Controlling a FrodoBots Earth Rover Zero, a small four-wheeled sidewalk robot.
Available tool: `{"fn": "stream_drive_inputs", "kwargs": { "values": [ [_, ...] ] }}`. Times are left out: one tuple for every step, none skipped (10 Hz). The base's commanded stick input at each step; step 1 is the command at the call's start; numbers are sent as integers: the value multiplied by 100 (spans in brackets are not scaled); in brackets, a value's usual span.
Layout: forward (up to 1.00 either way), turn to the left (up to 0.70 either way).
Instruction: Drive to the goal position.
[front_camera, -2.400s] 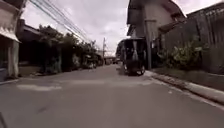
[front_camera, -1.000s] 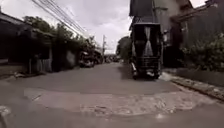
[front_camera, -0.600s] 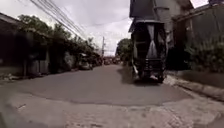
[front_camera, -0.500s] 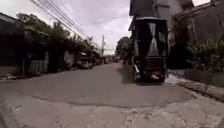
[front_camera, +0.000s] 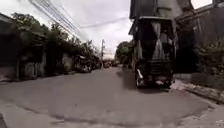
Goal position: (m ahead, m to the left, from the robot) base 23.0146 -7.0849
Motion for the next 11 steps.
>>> {"fn": "stream_drive_inputs", "kwargs": {
  "values": [
    [70, 0],
    [70, 0],
    [70, 0],
    [70, 0],
    [70, 0],
    [70, 0],
    [70, 0],
    [70, 0],
    [70, 0],
    [70, 0],
    [70, 0]
  ]
}}
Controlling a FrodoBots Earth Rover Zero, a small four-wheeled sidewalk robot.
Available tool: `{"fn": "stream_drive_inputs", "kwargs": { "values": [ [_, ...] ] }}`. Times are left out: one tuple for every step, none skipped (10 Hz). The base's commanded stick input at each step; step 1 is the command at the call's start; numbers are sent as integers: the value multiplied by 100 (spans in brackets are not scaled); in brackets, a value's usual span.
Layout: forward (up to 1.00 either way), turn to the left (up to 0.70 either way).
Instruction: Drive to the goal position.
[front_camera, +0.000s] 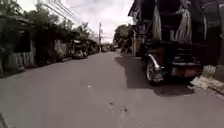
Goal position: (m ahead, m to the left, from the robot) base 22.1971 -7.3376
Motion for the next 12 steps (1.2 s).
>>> {"fn": "stream_drive_inputs", "kwargs": {
  "values": [
    [70, 0],
    [70, 0],
    [70, 0],
    [70, 0],
    [70, 0],
    [70, 0],
    [70, 0],
    [70, 0],
    [70, 0],
    [70, 0],
    [70, 0],
    [70, 0]
  ]
}}
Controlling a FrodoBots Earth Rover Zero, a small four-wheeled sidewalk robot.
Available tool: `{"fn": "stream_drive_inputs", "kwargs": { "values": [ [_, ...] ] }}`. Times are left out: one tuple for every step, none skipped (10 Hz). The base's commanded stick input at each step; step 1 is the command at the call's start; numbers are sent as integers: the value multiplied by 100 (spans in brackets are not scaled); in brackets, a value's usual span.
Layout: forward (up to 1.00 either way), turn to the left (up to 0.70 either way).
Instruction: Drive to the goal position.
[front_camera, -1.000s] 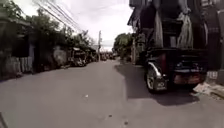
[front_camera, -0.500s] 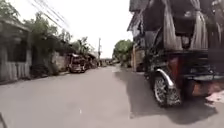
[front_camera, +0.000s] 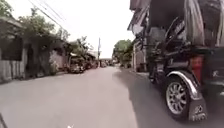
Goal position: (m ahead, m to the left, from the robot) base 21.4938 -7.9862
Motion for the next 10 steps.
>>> {"fn": "stream_drive_inputs", "kwargs": {
  "values": [
    [70, 0],
    [70, 0],
    [70, 0],
    [70, 0],
    [70, 0],
    [70, 0],
    [70, 0],
    [70, 0],
    [70, 0],
    [70, 0]
  ]
}}
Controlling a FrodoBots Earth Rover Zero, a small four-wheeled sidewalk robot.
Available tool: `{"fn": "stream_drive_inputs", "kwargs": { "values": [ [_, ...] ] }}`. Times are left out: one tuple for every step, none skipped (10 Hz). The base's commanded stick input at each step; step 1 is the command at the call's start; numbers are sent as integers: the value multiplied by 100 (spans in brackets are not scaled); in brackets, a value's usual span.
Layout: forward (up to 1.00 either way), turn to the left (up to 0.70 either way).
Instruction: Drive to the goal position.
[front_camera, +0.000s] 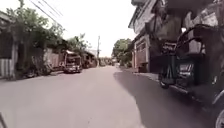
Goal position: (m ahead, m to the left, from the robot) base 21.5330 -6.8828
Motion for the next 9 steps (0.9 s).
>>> {"fn": "stream_drive_inputs", "kwargs": {
  "values": [
    [70, 0],
    [70, 0],
    [71, 0],
    [78, 0],
    [85, 0],
    [85, 0],
    [85, 0],
    [85, 0],
    [85, 0]
  ]
}}
